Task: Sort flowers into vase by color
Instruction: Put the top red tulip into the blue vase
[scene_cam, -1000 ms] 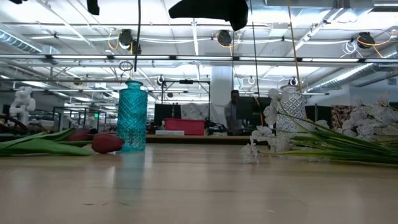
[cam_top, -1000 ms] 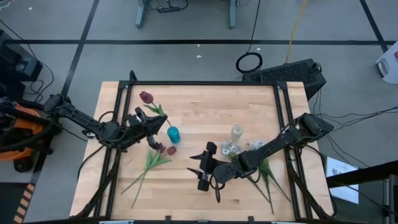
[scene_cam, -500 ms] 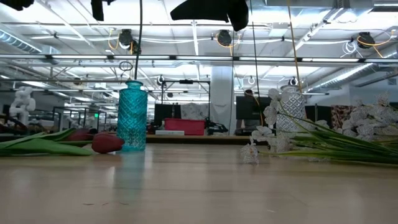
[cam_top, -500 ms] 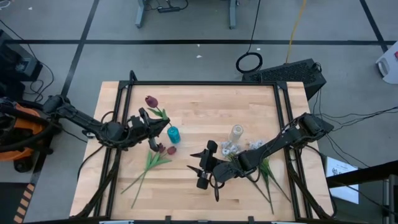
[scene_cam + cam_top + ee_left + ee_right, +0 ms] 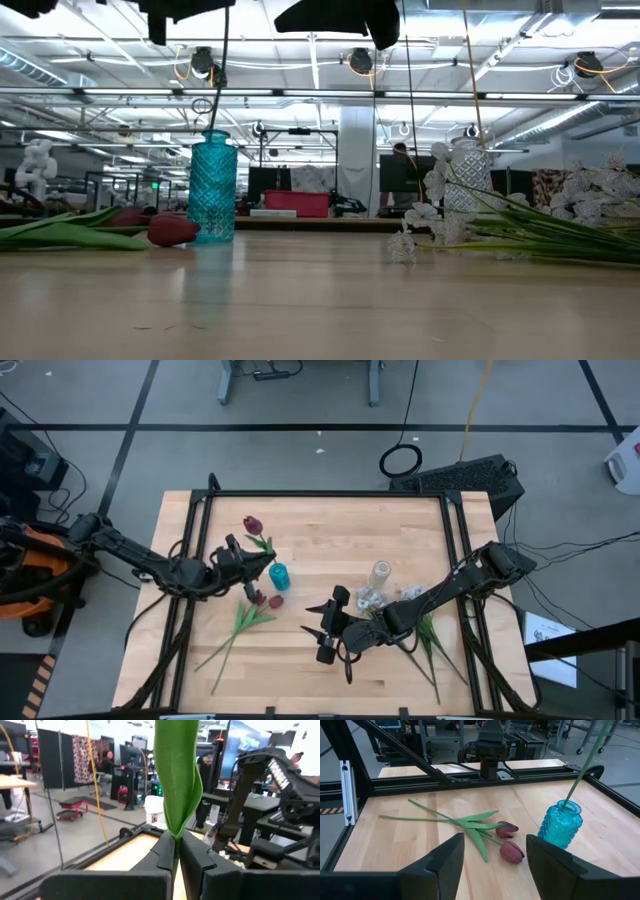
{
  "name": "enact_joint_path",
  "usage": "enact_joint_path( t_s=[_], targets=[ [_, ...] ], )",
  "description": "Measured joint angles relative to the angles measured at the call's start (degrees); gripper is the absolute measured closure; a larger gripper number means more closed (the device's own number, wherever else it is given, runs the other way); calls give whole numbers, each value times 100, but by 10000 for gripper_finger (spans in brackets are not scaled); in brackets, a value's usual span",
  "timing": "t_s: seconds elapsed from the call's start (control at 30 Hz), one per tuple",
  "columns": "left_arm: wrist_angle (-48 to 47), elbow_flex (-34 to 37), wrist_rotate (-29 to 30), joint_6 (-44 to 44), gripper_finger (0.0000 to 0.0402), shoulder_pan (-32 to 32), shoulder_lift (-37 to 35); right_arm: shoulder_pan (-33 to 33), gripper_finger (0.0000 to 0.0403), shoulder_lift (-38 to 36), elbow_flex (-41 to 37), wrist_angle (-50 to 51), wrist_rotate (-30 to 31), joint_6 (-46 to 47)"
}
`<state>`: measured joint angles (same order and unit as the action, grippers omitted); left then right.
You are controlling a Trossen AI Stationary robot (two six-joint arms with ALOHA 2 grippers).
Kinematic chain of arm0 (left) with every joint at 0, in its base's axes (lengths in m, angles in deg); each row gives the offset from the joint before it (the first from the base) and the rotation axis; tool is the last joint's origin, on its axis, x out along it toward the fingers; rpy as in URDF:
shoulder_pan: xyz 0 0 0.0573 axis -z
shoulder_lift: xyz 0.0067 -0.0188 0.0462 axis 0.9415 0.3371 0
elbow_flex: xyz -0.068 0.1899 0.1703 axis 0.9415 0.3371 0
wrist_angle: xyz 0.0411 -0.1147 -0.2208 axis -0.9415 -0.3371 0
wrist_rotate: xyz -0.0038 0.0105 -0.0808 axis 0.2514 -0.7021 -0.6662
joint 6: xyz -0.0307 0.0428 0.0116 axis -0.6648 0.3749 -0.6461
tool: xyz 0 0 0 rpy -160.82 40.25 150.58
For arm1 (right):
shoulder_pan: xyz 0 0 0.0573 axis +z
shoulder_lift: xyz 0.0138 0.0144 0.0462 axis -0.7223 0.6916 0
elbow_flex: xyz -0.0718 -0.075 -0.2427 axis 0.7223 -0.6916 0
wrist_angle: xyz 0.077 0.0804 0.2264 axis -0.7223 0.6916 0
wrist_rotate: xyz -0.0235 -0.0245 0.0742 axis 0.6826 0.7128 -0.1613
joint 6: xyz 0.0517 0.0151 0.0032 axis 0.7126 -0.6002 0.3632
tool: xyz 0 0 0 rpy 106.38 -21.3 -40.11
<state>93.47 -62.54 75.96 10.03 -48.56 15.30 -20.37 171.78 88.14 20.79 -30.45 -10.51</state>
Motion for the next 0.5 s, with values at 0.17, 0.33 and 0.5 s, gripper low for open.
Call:
enact_joint_path(
  t_s=[0.17, 0.33, 0.5],
  targets=[
    [-304, 0, 18, -315, 384, -169, 8, 0, 200, -1, 0, 7, -2, 0],
    [-323, 0, 32, -416, 384, -292, 179, -2, 200, -2, 0, 19, -2, 1],
    [-317, 0, 32, -422, 384, -388, 401, -2, 200, 0, 0, 70, -2, 2]
  ],
)
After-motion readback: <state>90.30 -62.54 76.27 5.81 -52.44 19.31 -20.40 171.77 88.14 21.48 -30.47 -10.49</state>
